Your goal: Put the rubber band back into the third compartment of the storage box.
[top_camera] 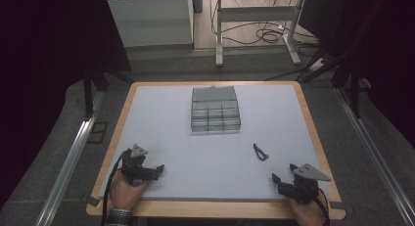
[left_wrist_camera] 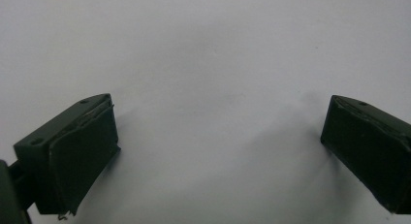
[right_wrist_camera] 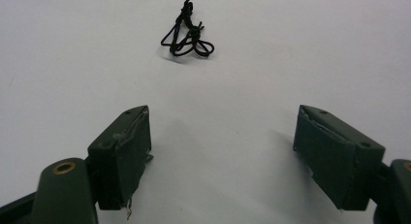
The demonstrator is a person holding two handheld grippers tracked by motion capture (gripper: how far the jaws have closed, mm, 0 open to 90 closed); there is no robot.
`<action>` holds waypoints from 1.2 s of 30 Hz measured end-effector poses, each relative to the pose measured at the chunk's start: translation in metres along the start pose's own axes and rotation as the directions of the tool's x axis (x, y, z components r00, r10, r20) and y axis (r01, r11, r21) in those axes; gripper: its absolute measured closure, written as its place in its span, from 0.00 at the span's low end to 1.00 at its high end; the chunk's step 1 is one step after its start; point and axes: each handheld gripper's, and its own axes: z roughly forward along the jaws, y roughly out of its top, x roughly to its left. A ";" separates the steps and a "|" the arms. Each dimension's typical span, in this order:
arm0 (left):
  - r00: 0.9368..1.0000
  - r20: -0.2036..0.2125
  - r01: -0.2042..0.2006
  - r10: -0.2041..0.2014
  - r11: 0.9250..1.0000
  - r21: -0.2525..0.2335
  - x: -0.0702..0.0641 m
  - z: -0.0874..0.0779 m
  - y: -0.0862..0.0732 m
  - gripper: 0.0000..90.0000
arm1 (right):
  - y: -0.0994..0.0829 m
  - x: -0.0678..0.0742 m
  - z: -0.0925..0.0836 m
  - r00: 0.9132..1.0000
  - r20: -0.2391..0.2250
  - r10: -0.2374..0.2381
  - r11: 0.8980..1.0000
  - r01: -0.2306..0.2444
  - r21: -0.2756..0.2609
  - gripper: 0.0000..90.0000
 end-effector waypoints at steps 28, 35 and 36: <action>1.000 0.000 0.004 -0.004 1.000 -0.003 0.000 0.000 0.000 0.00 | 0.001 0.002 0.001 1.000 -0.004 -0.005 1.000 0.005 0.012 0.18; 1.000 0.000 0.004 -0.004 1.000 -0.004 0.000 0.000 0.000 0.00 | 0.011 0.003 0.001 1.000 0.014 0.006 0.997 -0.007 0.079 0.22; 1.000 0.000 0.004 -0.004 1.000 -0.004 0.000 0.000 0.000 0.00 | 0.012 0.003 0.001 1.000 0.008 0.008 0.997 -0.009 0.081 0.23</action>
